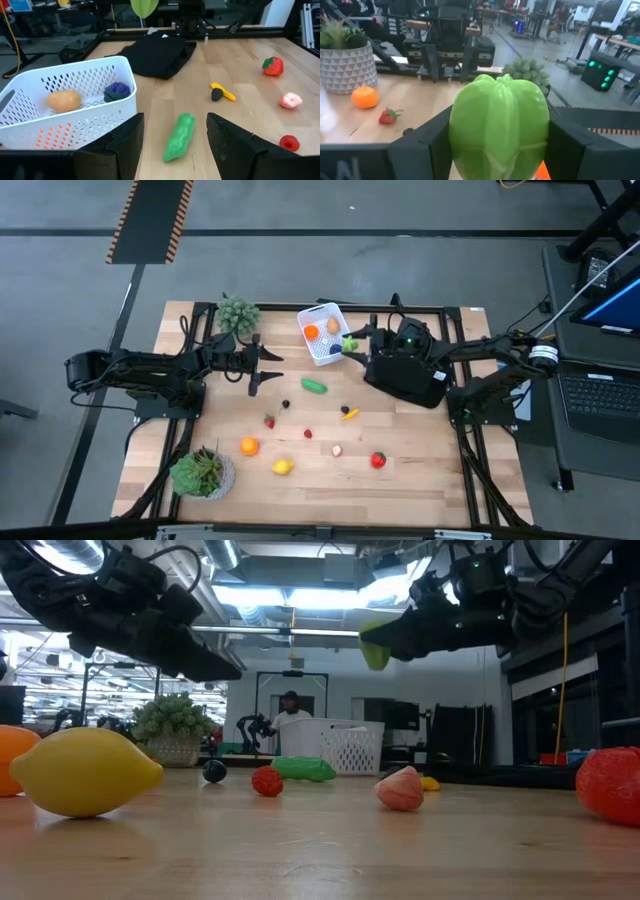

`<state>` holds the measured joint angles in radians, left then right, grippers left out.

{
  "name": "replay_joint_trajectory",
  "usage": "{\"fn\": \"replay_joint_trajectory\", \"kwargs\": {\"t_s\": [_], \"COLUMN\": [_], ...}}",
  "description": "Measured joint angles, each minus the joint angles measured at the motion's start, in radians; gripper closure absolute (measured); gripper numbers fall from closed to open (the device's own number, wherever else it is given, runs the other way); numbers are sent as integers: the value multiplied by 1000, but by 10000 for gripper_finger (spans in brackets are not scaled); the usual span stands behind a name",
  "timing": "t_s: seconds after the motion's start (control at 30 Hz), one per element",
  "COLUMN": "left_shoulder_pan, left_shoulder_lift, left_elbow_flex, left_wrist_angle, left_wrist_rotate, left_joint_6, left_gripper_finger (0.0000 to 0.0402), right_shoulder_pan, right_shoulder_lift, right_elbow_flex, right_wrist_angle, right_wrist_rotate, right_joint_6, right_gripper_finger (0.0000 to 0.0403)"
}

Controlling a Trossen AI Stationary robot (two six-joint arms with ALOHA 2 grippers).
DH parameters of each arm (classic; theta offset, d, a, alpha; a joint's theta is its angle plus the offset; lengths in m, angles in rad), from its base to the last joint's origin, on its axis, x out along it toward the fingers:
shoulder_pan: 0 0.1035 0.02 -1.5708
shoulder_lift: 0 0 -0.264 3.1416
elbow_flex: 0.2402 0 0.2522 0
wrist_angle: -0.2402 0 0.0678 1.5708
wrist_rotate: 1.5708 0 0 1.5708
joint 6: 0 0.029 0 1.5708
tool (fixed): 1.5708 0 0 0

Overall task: Pick and placing Produce into tupperware
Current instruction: Put the starfruit into the basket

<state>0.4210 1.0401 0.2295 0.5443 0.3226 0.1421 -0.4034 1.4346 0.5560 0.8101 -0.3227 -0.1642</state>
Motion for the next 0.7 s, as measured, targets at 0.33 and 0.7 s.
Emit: {"fn": "replay_joint_trajectory", "kwargs": {"t_s": [0.33,0.7], "left_shoulder_pan": [0,0], "left_shoulder_lift": [0,0], "left_elbow_flex": [0,0], "left_wrist_angle": [33,33], "left_wrist_rotate": [0,0], "left_joint_6": [1,9], "left_gripper_finger": [195,195], "right_shoulder_pan": [-34,-102], "right_shoulder_lift": [187,358], "right_elbow_flex": [103,382], "right_wrist_angle": [114,52], "right_wrist_rotate": [-20,-70], "right_joint_6": [23,53], "right_gripper_finger": [169,169]}}
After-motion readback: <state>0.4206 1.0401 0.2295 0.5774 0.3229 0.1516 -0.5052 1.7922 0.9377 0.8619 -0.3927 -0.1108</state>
